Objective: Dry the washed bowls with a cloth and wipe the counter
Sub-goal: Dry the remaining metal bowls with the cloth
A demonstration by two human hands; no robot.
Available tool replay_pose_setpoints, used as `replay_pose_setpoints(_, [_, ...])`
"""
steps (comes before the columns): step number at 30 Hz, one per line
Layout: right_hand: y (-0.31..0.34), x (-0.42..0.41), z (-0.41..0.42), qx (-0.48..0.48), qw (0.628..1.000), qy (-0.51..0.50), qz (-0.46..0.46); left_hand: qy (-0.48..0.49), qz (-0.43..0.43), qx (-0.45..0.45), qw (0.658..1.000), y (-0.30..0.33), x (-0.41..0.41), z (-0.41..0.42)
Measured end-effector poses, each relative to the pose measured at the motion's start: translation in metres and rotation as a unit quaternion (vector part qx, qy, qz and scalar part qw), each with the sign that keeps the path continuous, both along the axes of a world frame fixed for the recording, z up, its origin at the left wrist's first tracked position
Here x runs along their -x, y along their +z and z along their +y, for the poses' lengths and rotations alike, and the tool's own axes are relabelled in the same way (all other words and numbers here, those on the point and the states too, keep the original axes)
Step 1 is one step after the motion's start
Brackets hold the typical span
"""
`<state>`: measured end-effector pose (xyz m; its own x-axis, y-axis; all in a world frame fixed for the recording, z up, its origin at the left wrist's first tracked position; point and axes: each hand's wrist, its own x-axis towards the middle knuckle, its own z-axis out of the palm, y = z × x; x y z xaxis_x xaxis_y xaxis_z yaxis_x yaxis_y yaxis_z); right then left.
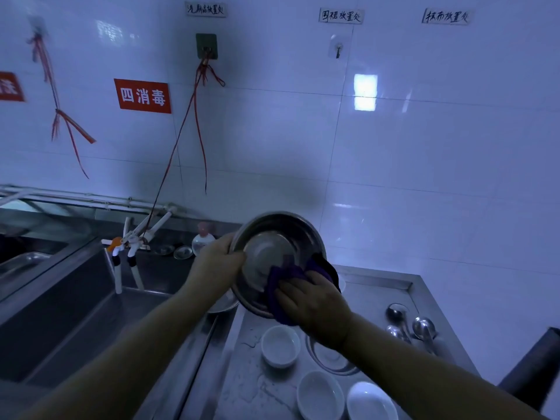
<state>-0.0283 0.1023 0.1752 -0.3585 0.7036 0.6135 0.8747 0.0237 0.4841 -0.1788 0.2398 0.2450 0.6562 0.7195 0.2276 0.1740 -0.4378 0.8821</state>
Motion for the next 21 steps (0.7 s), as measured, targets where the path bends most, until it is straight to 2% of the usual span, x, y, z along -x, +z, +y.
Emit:
replay_pose_setpoints(2, [0.001,0.013,0.008,-0.006,0.998,-0.028,0.051,0.040,-0.041,0.059,0.997,-0.015,-0.003,-0.016])
replay_pose_setpoints(5, [0.002,0.023,0.016,-0.012,0.996,-0.044,0.083,0.042,-0.105,0.145,0.983,-0.036,-0.004,-0.037])
replay_pose_setpoints(8, [-0.003,0.024,0.014,0.019,0.995,-0.034,0.087,0.032,-0.101,0.170,0.980,-0.039,-0.001,-0.033])
replay_pose_setpoints(13, [-0.004,0.008,0.007,0.122,0.991,-0.018,0.057,0.025,-0.050,0.113,0.992,-0.032,0.005,-0.017])
replay_pose_setpoints(18, [0.013,-0.007,0.001,0.271,0.954,-0.112,-0.056,-0.011,0.073,-0.002,0.997,-0.017,0.013,0.008])
replay_pose_setpoints(21, [0.020,-0.011,0.009,0.278,0.950,-0.127,-0.055,-0.027,0.098,-0.020,0.995,-0.013,0.013,0.011])
